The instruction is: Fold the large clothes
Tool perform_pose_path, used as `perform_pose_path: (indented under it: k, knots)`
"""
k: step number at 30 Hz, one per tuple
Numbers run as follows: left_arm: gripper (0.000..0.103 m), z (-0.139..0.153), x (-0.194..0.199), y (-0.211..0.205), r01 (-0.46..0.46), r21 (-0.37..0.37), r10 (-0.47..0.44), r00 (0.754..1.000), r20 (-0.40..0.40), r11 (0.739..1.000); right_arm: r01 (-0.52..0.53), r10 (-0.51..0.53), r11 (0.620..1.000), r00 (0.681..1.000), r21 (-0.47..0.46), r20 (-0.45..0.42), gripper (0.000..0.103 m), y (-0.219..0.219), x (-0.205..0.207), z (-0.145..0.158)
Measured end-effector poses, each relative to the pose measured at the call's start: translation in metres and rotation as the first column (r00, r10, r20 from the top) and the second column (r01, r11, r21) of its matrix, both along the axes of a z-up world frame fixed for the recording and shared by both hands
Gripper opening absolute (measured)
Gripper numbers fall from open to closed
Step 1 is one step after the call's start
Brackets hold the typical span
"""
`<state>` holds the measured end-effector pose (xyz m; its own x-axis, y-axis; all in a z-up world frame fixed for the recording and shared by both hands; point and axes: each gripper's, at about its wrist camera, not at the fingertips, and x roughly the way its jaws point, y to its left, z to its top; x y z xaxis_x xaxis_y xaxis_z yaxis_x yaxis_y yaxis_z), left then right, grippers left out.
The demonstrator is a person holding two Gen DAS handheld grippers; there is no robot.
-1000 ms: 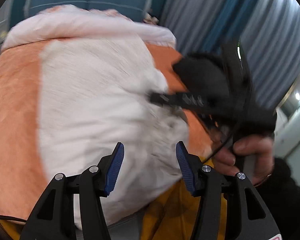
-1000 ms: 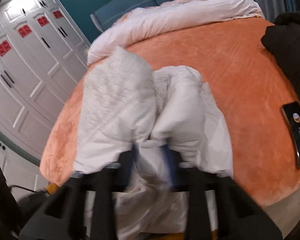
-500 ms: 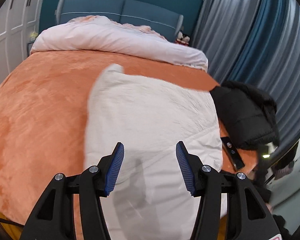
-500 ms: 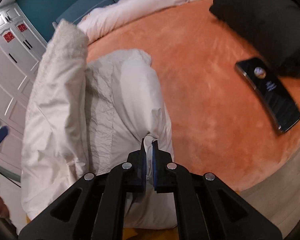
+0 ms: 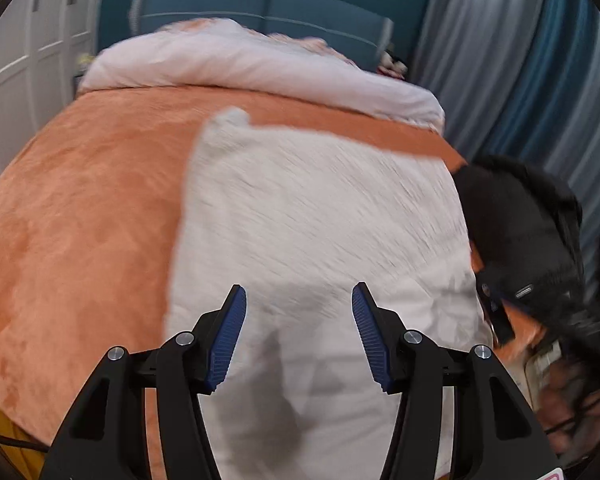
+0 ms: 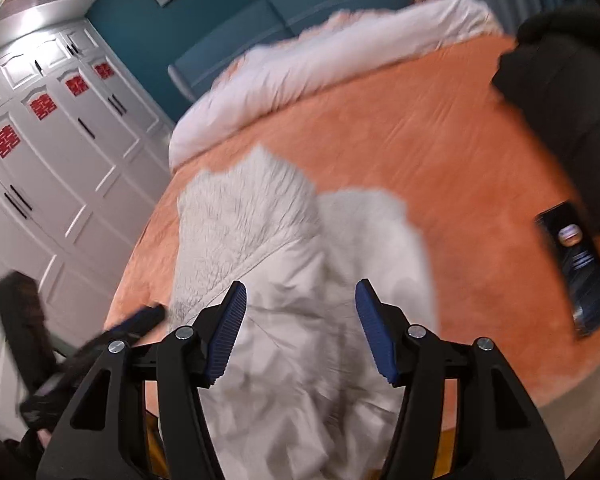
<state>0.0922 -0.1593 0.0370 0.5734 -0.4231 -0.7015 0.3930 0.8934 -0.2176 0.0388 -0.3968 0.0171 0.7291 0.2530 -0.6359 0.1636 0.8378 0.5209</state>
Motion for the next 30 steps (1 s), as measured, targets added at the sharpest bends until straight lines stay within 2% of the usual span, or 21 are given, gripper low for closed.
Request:
perform_pose_path:
  k: [1, 2, 3, 4, 6, 7, 9, 10, 13, 14, 17, 18, 20, 23, 25, 27, 29, 30]
  knots:
    - [0.052, 0.004, 0.003, 0.006, -0.018, 0.004, 0.018, 1.0, 0.005, 1.0, -0.01, 0.011, 1.0, 1.0, 0.015, -0.019, 0.053, 0.003, 0.009, -0.008]
    - [0.052, 0.007, 0.005, 0.011, -0.033, 0.007, 0.033, 0.999, 0.009, 0.999, -0.031, 0.032, 0.999, 0.999, 0.032, -0.028, 0.042, 0.007, 0.017, -0.015]
    - [0.052, 0.011, 0.008, 0.017, -0.054, 0.005, 0.053, 0.998, 0.012, 0.999, -0.05, 0.051, 0.998, 0.999, 0.039, -0.019, 0.015, 0.01, 0.019, -0.018]
    - [0.052, 0.014, 0.011, 0.022, -0.07, 0.001, 0.07, 0.997, 0.014, 0.998, -0.044, 0.043, 0.998, 0.999, 0.038, 0.01, 0.007, 0.011, 0.016, -0.014]
    - [0.052, 0.024, 0.016, 0.027, -0.092, -0.02, 0.092, 0.995, 0.026, 0.996, -0.016, 0.009, 0.997, 0.995, 0.069, 0.095, 0.003, 0.004, -0.001, 0.003]
    - [0.052, 0.027, 0.017, 0.027, -0.093, -0.024, 0.094, 0.995, 0.033, 0.995, 0.01, -0.02, 0.997, 0.991, 0.075, 0.131, 0.003, -0.002, -0.013, 0.012]
    - [0.052, 0.031, 0.019, 0.021, -0.084, -0.034, 0.085, 0.995, 0.043, 0.996, 0.078, -0.084, 0.996, 0.987, 0.047, 0.134, 0.003, -0.011, -0.032, 0.014]
    - [0.052, 0.031, 0.02, 0.018, -0.075, -0.037, 0.076, 0.996, 0.041, 0.997, 0.112, -0.115, 0.993, 0.988, 0.03, 0.104, 0.002, -0.017, -0.039, 0.005]
    - [0.052, 0.02, 0.02, -0.004, -0.035, -0.028, 0.035, 0.999, 0.016, 0.999, 0.154, -0.154, 0.988, 0.987, 0.003, -0.048, 0.002, -0.031, -0.045, -0.046]
    - [0.052, 0.015, 0.019, -0.012, -0.02, -0.019, 0.02, 1.0, 0.005, 1.0, 0.163, -0.166, 0.986, 0.983, -0.042, -0.083, 0.003, -0.03, -0.044, -0.063]
    - [0.054, -0.008, 0.017, -0.036, 0.022, 0.017, -0.022, 0.999, -0.037, 1.0, 0.172, -0.197, 0.97, 0.97, -0.174, -0.139, 0.003, -0.023, -0.036, -0.086]
    - [0.054, -0.022, 0.02, -0.044, 0.026, 0.041, -0.023, 0.997, -0.073, 0.999, 0.168, -0.197, 0.968, 0.968, -0.187, -0.153, 0.004, -0.022, -0.033, -0.089]
    - [0.056, -0.034, 0.02, -0.051, 0.0, 0.077, 0.003, 0.999, -0.044, 0.997, 0.151, -0.182, 0.973, 0.967, -0.175, -0.179, 0.005, -0.027, -0.026, -0.09]
    - [0.057, -0.046, 0.024, -0.057, -0.031, 0.153, 0.035, 0.999, -0.026, 0.988, 0.167, -0.198, 0.973, 0.96, -0.159, -0.199, 0.011, -0.032, -0.031, -0.071]
    - [0.057, -0.047, 0.026, -0.055, -0.041, 0.158, 0.046, 0.998, -0.032, 0.987, 0.228, -0.253, 0.961, 0.954, -0.156, -0.16, 0.012, -0.033, -0.037, -0.05]
    - [0.057, -0.049, 0.028, -0.052, -0.046, 0.158, 0.052, 0.998, -0.036, 0.986, 0.273, -0.286, 0.951, 0.955, -0.147, -0.082, 0.012, -0.034, -0.043, -0.019]
    - [0.057, -0.05, 0.028, -0.053, -0.055, 0.167, 0.061, 0.998, -0.032, 0.984, 0.257, -0.27, 0.95, 0.961, -0.175, -0.054, 0.012, -0.029, -0.037, -0.004]
    - [0.057, -0.05, 0.028, -0.054, -0.064, 0.176, 0.07, 0.997, -0.028, 0.982, 0.226, -0.245, 0.947, 0.968, -0.23, -0.055, 0.012, -0.021, -0.026, 0.002]
